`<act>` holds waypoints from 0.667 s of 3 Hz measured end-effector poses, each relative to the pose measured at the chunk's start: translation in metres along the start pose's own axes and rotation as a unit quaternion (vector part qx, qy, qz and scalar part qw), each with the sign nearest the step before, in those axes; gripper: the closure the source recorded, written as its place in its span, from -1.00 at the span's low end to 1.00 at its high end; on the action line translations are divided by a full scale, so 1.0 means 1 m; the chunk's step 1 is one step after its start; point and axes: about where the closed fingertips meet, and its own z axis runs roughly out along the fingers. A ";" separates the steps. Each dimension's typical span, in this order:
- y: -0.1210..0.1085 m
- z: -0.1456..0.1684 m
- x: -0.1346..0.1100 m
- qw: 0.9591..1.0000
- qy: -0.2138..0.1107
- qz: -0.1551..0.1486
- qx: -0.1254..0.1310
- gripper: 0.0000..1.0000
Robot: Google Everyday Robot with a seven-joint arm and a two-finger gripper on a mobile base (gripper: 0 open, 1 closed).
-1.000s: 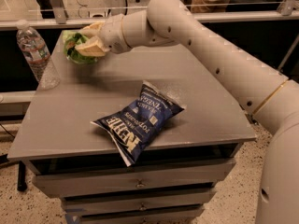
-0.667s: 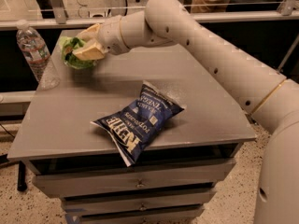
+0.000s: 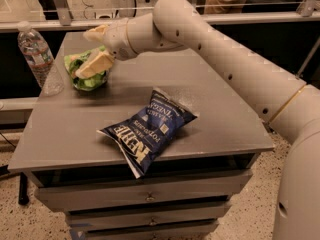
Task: Move green rice chip bag near water bottle
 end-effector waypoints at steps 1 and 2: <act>0.000 0.000 0.000 1.000 0.000 0.001 0.000 -1.00; -0.007 -0.022 0.011 1.000 0.008 0.012 0.024 -1.00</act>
Offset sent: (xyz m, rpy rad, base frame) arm 0.0179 -0.0716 0.0023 0.0117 0.0110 -0.1561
